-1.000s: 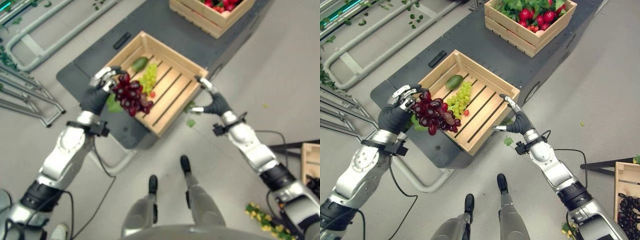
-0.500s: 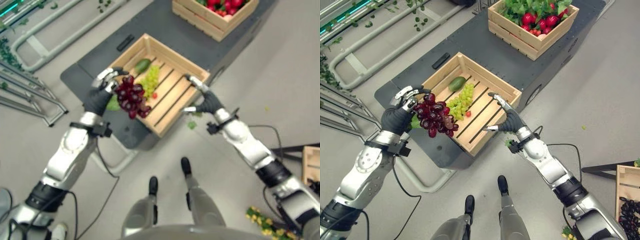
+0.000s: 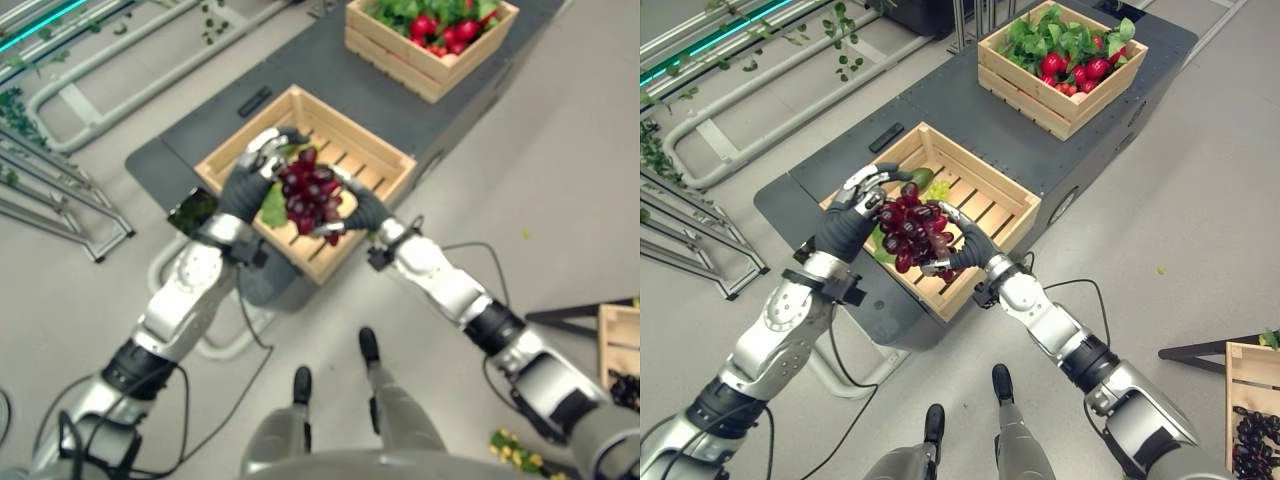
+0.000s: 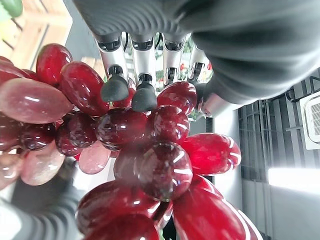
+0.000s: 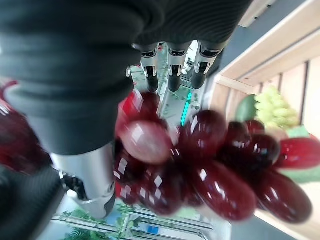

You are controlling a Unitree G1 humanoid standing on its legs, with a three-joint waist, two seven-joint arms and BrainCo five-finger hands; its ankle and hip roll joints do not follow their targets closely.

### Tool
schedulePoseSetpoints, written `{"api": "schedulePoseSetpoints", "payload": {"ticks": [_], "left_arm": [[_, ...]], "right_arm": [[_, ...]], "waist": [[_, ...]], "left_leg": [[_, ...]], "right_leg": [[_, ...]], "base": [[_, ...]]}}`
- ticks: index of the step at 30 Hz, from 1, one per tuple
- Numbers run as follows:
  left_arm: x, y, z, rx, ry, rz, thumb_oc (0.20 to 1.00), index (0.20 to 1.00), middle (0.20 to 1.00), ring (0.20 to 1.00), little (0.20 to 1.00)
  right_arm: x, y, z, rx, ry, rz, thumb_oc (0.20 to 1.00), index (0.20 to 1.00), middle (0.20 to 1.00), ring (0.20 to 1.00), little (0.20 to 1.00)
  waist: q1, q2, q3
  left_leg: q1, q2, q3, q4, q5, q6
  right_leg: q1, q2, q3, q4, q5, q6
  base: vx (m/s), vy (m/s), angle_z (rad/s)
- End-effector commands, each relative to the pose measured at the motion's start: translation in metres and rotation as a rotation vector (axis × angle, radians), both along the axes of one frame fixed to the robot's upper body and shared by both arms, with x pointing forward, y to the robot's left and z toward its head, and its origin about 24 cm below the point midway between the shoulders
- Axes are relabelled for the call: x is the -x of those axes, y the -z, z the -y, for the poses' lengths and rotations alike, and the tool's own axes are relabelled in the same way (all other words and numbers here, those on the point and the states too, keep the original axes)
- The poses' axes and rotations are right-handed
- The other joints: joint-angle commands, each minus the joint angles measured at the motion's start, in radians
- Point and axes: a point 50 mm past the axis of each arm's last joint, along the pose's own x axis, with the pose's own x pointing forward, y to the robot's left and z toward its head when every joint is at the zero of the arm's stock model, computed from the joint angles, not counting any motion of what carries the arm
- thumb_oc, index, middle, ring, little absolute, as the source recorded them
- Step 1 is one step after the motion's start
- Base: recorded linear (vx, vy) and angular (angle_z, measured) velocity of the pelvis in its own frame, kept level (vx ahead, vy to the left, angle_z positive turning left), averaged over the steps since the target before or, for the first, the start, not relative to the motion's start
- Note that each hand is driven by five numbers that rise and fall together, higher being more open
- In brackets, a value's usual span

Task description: Pick up the fruits from the basket on one side to the basket on the other side

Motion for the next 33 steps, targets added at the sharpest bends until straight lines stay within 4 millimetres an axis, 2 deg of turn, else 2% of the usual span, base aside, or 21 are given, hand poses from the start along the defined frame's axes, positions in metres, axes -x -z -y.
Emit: {"api": "schedulePoseSetpoints", "payload": {"ticks": [1,8,17,22,23,24,25,26,27,28,33], "left_arm": [[-0.001,-0.026,0.016,0.02,0.059,0.133,0.2,0.2,0.2,0.2,0.2],[-0.003,-0.032,0.03,0.043,0.097,0.14,0.2,0.2,0.2,0.2,0.2],[0.002,-0.036,0.04,0.085,0.152,0.155,0.2,0.2,0.2,0.2,0.2],[0.005,-0.035,0.05,0.116,0.193,0.14,0.2,0.2,0.2,0.2,0.2],[0.005,-0.034,0.052,0.118,0.199,0.136,0.2,0.2,0.2,0.2,0.2],[0.006,-0.033,0.053,0.12,0.208,0.133,0.2,0.2,0.2,0.2,0.2],[0.007,-0.033,0.055,0.125,0.212,0.129,0.2,0.2,0.2,0.2,0.2],[0.007,-0.031,0.057,0.131,0.218,0.121,0.2,0.2,0.2,0.2,0.2],[0.007,-0.031,0.057,0.131,0.218,0.121,0.2,0.2,0.2,0.2,0.2],[0.008,-0.029,0.06,0.144,0.231,0.108,0.2,0.2,0.2,0.2,0.2],[0.011,-0.025,0.064,0.158,0.249,0.088,0.2,0.2,0.2,0.2,0.2]], "right_arm": [[-0.005,-0.019,-0.024,-0.129,-0.066,0.001,1.0,1.0,1.0,1.0,1.0],[-0.002,-0.015,-0.037,-0.126,-0.11,-0.034,1.0,1.0,1.0,1.0,1.0],[-0.003,-0.017,-0.036,-0.161,-0.108,-0.037,1.0,1.0,1.0,1.0,1.0],[-0.003,-0.021,-0.05,-0.196,-0.126,-0.049,1.0,1.0,1.0,1.0,1.0],[-0.003,-0.021,-0.051,-0.206,-0.129,-0.052,0.693,0.693,0.693,0.693,0.693],[-0.002,-0.022,-0.052,-0.213,-0.135,-0.054,0.561,0.561,0.561,0.561,0.561],[-0.001,-0.021,-0.054,-0.219,-0.139,-0.055,0.645,0.645,0.645,0.645,0.645],[-0.001,-0.021,-0.054,-0.226,-0.14,-0.057,0.865,0.865,0.865,0.865,0.865],[-0.001,-0.021,-0.054,-0.226,-0.14,-0.057,0.68,0.68,0.68,0.68,0.68],[-0.001,-0.022,-0.055,-0.238,-0.135,-0.056,0.2,0.2,0.2,0.2,0.2],[0.001,-0.022,-0.056,-0.249,-0.129,-0.049,0.2,0.2,0.2,0.2,0.2]], "waist": [[0.033,0.003,-0.069],[0.039,0.001,-0.071],[0.046,0.0,-0.072],[0.05,0.003,-0.074],[0.052,0.003,-0.075],[0.052,0.002,-0.075],[0.053,0.001,-0.076],[0.053,0.0,-0.076],[0.053,0.0,-0.076],[0.054,-0.002,-0.074],[0.054,-0.005,-0.073]], "left_leg": [[-0.093,-0.008,-0.061,-0.028,0.033,0.02],[-0.092,-0.007,-0.067,-0.03,0.036,0.018],[-0.096,-0.009,-0.072,-0.03,0.036,0.018],[-0.098,-0.009,-0.076,-0.031,0.037,0.018],[-0.097,-0.009,-0.075,-0.032,0.037,0.018],[-0.097,-0.01,-0.076,-0.032,0.037,0.018],[-0.097,-0.01,-0.076,-0.031,0.036,0.018],[-0.097,-0.01,-0.076,-0.031,0.036,0.018],[-0.098,-0.01,-0.076,-0.031,0.036,0.018],[-0.098,-0.01,-0.077,-0.03,0.036,0.019],[-0.098,-0.01,-0.076,-0.028,0.031,0.021]], "right_leg": [[0.074,-0.024,-0.057,0.013,-0.188,0.077],[0.078,-0.024,-0.065,0.014,-0.19,0.077],[0.078,-0.028,-0.073,0.013,-0.189,0.078],[0.076,-0.03,-0.077,0.013,-0.187,0.078],[0.077,-0.03,-0.078,0.013,-0.187,0.078],[0.077,-0.03,-0.077,0.013,-0.187,0.078],[0.077,-0.03,-0.077,0.013,-0.187,0.078],[0.077,-0.03,-0.078,0.013,-0.187,0.078],[0.077,-0.03,-0.078,0.013,-0.187,0.078],[0.076,-0.03,-0.079,0.013,-0.187,0.078],[0.078,-0.031,-0.079,0.013,-0.19,0.077]], "base": [[0.0,0.0,0.0],[0.0,-0.001,0.01],[0.0,-0.003,0.06],[0.0,0.004,0.04],[0.01,0.005,0.04],[0.01,0.003,0.04],[0.0,0.0,0.0],[0.0,0.0,0.0],[0.0,0.0,0.0],[0.0,0.0,0.0],[0.0,0.0,0.0]]}}
